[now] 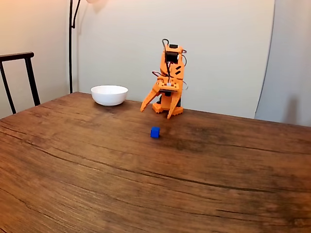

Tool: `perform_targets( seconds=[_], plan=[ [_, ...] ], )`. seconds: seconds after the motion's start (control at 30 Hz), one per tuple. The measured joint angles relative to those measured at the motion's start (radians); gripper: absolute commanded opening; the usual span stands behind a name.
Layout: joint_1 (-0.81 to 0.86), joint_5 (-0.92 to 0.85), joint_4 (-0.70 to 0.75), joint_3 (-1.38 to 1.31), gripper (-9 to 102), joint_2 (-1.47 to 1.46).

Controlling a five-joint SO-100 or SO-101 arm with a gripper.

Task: Grasp the cube and drop it in the bowl

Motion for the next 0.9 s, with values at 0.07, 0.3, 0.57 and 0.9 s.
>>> perform_targets(
  seconds=[0.07,0.3,0.57,0.9],
  plan=[
    [-0.005,0.002,0.000,0.000,48,0.000],
    [-0.021,-0.009,0.003,-0.015,47,-0.049],
    [-0.023,-0.023,0.003,-0.137,47,-0.270],
    [-0.025,-0.021,-0.006,-0.193,47,-0.488]
  ],
)
